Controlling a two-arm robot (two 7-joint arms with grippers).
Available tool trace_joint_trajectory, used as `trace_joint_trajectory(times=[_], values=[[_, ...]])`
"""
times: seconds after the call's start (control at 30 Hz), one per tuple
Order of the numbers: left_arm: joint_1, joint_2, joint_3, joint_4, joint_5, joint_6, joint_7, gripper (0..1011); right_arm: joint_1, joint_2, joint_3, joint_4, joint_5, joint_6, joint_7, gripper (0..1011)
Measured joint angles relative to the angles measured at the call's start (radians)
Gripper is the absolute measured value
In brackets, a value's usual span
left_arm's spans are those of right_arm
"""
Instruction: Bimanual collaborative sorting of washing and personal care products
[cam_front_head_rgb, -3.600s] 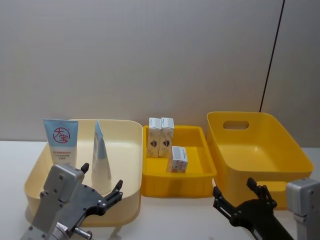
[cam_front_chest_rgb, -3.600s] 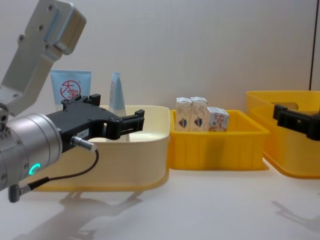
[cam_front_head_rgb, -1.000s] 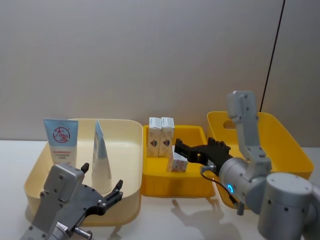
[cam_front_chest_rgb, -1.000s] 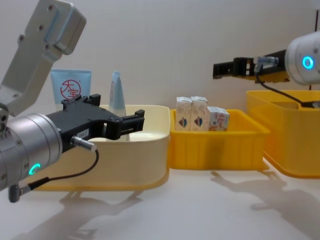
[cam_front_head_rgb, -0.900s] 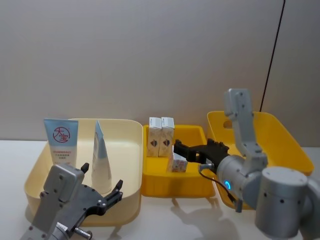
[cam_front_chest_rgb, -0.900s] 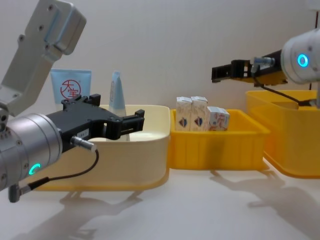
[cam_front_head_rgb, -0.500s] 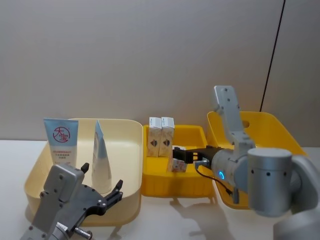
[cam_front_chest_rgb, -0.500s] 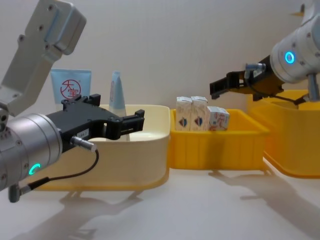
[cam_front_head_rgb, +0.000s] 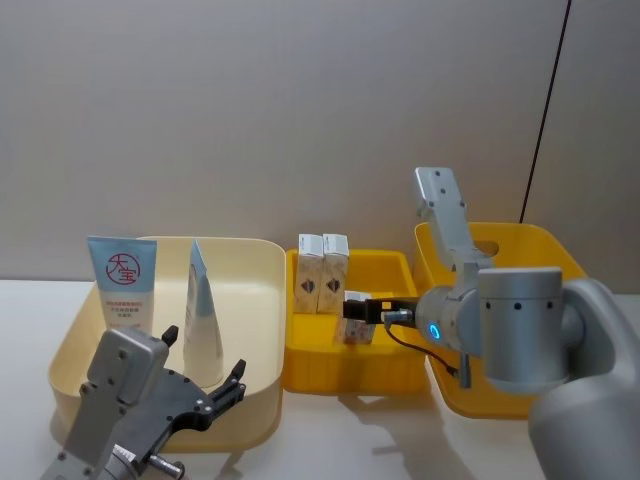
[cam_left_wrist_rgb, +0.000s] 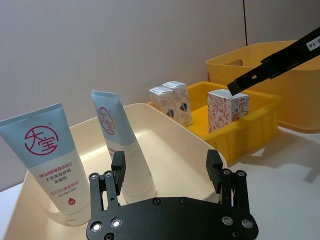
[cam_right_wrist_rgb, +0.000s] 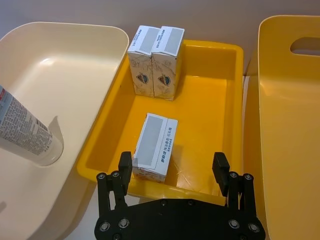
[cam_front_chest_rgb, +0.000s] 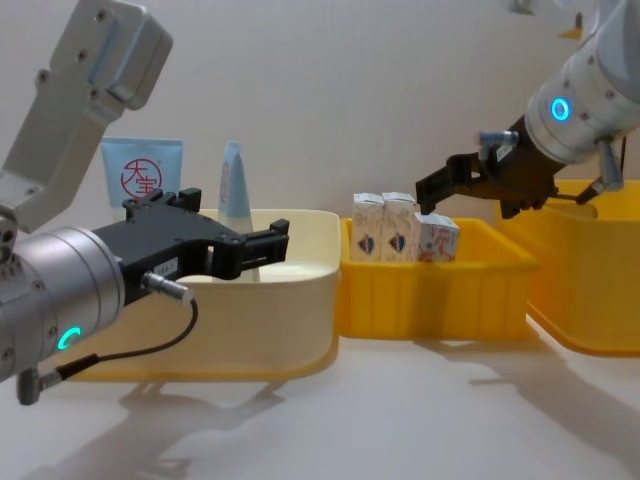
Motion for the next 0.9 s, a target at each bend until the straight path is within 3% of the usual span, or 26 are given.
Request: trace_joint_trajectory(times=[0.9], values=[[0.000,0.000,0.000,0.000,0.000,0.000,0.000,1003,0.065,-0.074,0.037,0.146,0.013,0.006,0.007,1001]])
